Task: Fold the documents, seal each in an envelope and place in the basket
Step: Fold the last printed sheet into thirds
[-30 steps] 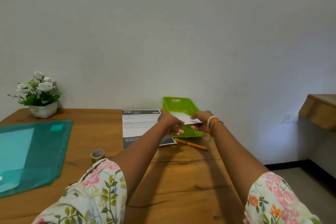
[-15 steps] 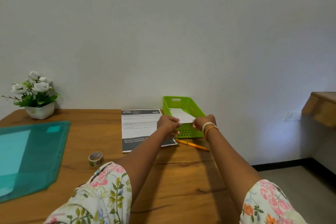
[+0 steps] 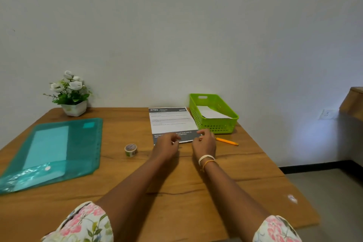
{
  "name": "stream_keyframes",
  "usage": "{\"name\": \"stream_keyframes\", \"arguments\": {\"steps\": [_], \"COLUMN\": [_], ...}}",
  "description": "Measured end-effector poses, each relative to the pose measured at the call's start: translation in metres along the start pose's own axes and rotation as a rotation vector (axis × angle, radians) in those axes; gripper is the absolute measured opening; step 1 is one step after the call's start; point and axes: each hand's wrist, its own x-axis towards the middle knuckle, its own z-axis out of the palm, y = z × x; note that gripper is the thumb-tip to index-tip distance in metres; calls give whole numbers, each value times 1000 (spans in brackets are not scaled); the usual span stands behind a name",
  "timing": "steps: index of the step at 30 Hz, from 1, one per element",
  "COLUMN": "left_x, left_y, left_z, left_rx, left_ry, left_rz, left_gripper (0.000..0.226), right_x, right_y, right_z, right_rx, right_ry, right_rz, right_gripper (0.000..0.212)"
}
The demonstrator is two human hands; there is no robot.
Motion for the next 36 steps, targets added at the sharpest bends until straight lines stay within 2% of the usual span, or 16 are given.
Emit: {"name": "stream_keyframes", "arguments": {"steps": [4, 7, 9, 14, 18, 21, 26, 29, 36], "left_x": [-38, -59, -70, -86, -86, -82, -77, -76, -77], "left_y": [-22, -40, -56, -86, -100, -102, -103, -103, -102], "left_z": [-24, -41, -51, -73, -82, -84, -82, -83, -89], "left_rx": [58, 95, 119, 255, 271, 286, 331, 295, 181], "left_ry": [26, 51, 76, 105, 95, 129, 188, 186, 143], "left_rz": [43, 56, 65, 72, 86, 105, 139, 109, 41], "left_gripper": [25, 25, 24, 25, 28, 30, 31, 31, 29], "right_x": [-35, -49, -52, -56, -48, -41, -46, -53, -73], "right_y": [-4, -9, -13, -25, -30, -37, -41, -36, -23], "right_z": [24, 40, 51, 76, 92, 98, 93, 82, 50], "right_rx": [-63, -113, -229, -449, -543, -638, -801, -709, -24], "right_ry": [-143, -179, -191, -228, -343, -305, -195, -157, 1], "right_rz": [-82, -147, -224, -329, -287, -317, -584, -596, -233], "right_gripper": [21, 16, 17, 51, 67, 54, 30, 19, 20]}}
